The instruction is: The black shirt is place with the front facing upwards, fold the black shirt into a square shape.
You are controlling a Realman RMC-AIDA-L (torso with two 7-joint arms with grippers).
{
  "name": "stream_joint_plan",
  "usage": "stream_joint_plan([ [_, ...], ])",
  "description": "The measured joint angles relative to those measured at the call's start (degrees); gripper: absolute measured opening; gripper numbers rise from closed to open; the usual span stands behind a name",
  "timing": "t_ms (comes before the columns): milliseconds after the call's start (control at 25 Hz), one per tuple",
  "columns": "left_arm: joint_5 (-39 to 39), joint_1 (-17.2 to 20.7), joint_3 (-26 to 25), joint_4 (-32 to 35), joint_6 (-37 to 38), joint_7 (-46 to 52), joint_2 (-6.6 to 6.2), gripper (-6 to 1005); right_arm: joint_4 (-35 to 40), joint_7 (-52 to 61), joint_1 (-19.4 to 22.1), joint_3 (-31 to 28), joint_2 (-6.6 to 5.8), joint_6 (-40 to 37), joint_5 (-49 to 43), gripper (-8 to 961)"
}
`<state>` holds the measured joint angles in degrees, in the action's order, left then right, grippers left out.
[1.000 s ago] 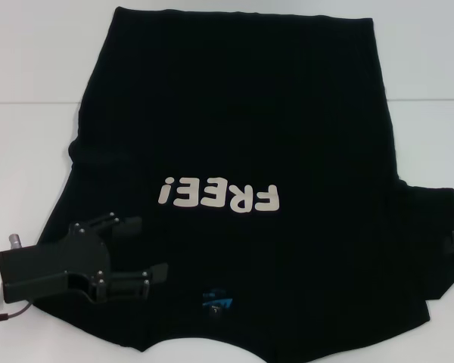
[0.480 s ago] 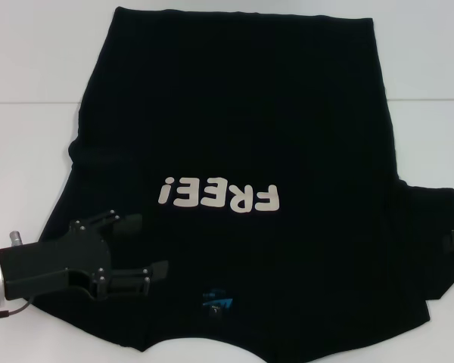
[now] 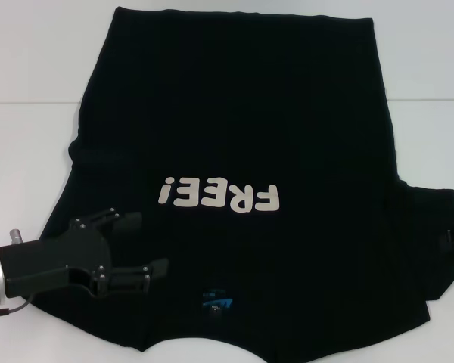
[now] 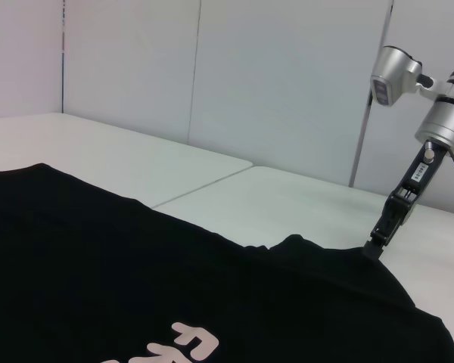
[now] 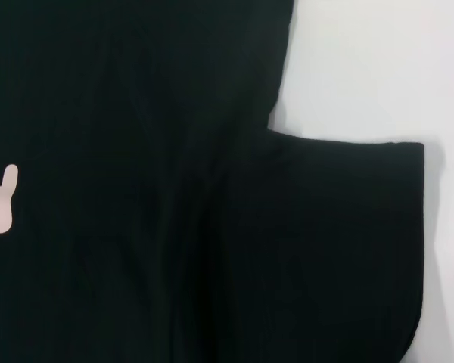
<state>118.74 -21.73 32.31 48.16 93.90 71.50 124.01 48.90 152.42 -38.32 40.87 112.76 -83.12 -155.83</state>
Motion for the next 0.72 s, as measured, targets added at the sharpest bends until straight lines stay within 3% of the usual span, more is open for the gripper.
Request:
stream_joint_plan([
  [120,0.0,0.0,0.0,0.0,0.0,0.1,0.00,948,-0.3,0.0,-0.2,0.4,-0.11,0.0,0.0,706],
  [720,-0.4,-0.2,-0.4,-0.1,0.0,0.1,0.00,948,-0.3,0.0,-0.7,0.5,-0.35,0.4,0.1,66],
])
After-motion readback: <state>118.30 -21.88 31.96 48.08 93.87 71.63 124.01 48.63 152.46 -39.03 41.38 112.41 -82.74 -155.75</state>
